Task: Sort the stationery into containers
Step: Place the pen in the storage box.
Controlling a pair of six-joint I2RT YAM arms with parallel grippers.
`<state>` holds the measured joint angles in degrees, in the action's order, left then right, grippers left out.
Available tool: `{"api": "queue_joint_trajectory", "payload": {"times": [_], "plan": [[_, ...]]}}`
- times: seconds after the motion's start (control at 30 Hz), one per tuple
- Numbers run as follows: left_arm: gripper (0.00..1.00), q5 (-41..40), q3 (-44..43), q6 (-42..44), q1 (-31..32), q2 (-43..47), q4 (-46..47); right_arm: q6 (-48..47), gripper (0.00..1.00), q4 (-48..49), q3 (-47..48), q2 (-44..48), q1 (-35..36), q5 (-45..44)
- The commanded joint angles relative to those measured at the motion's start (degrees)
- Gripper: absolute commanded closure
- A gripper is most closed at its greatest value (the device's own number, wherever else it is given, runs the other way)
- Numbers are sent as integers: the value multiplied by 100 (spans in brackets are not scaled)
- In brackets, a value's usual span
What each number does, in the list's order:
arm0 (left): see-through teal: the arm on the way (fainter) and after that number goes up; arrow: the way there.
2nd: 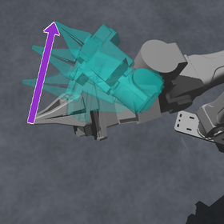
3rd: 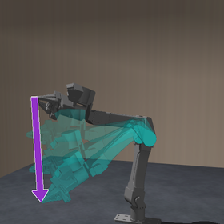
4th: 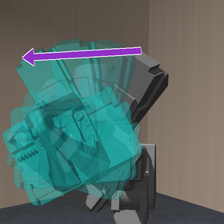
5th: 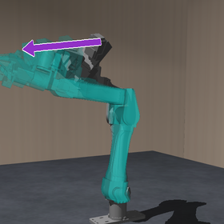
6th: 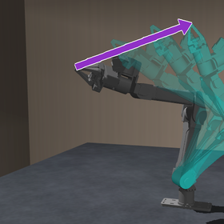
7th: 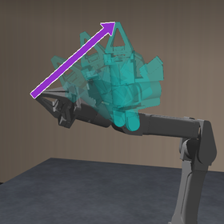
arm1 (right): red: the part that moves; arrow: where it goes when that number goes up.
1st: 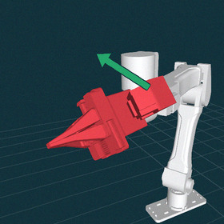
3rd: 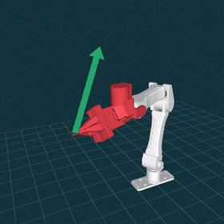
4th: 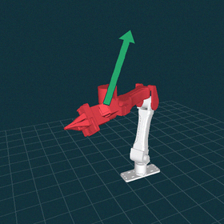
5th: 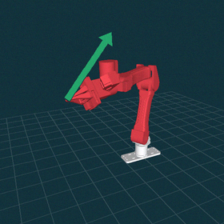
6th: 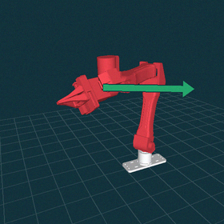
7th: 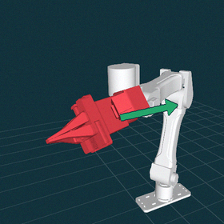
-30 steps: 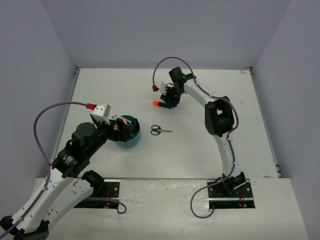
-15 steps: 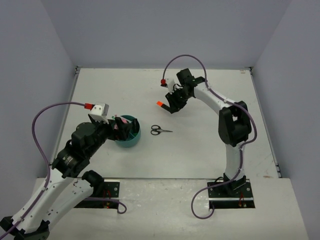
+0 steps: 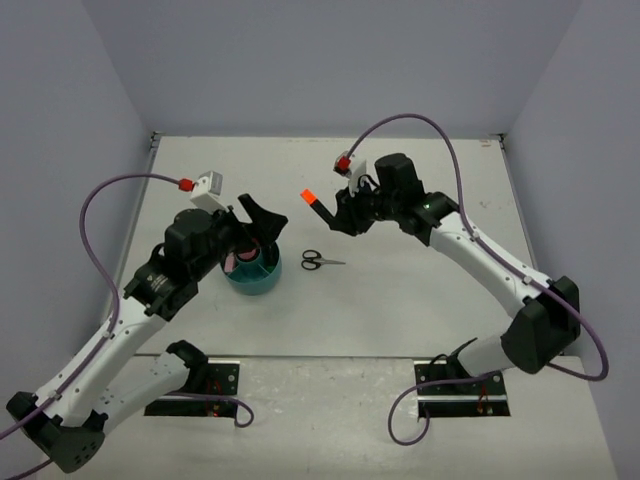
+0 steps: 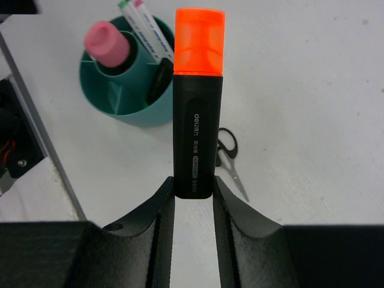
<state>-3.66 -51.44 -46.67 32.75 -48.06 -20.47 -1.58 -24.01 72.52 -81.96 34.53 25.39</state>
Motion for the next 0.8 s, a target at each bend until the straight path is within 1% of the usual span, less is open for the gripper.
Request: {"api": "queue_joint_trajectory", "payload": {"times": [0.0,0.1,0.2,0.27,0.3,0.37,0.47,0.5,0.53,0.57,0.6,0.63,0.67,0.7,0.77], "plan": [[0,689,-183,-1312,-3,-506,1027,576,100,1112,-596,786,337,-347],[0,807,-33,-1555,125,-722,1531,650,100,1134,-732,1077,419,-429],[0,814,7,-1717,237,-955,1830,658,100,1142,-794,1223,558,-406],[3,804,13,-1759,296,-1070,1919,659,100,1169,-882,1319,645,-415],[6,795,22,-1769,317,-1104,1962,660,100,1160,-899,1352,666,-434],[15,773,47,-1801,387,-1155,2188,668,100,1142,-915,1382,744,-478],[26,690,20,-1779,500,-1201,2293,690,100,1144,-920,1358,818,-442],[32,664,2,-1734,522,-1224,2316,699,100,1171,-938,1362,837,-433],[40,656,-17,-1699,541,-1248,2332,713,100,1205,-953,1366,867,-429],[51,657,-32,-1683,559,-1259,2337,730,100,1235,-959,1367,890,-428],[65,662,-33,-1657,569,-1265,2337,736,100,1250,-959,1367,901,-423],[83,669,-28,-1635,574,-1263,2333,738,100,1271,-959,1367,919,-420],[97,673,-16,-1599,574,-1247,2328,738,100,1288,-971,1359,932,-428],[100,674,-6,-1542,574,-1226,2325,742,100,1300,-992,1349,929,-448],[100,681,-14,-1361,582,-1177,2305,755,100,1363,-1040,1334,931,-517]]}}
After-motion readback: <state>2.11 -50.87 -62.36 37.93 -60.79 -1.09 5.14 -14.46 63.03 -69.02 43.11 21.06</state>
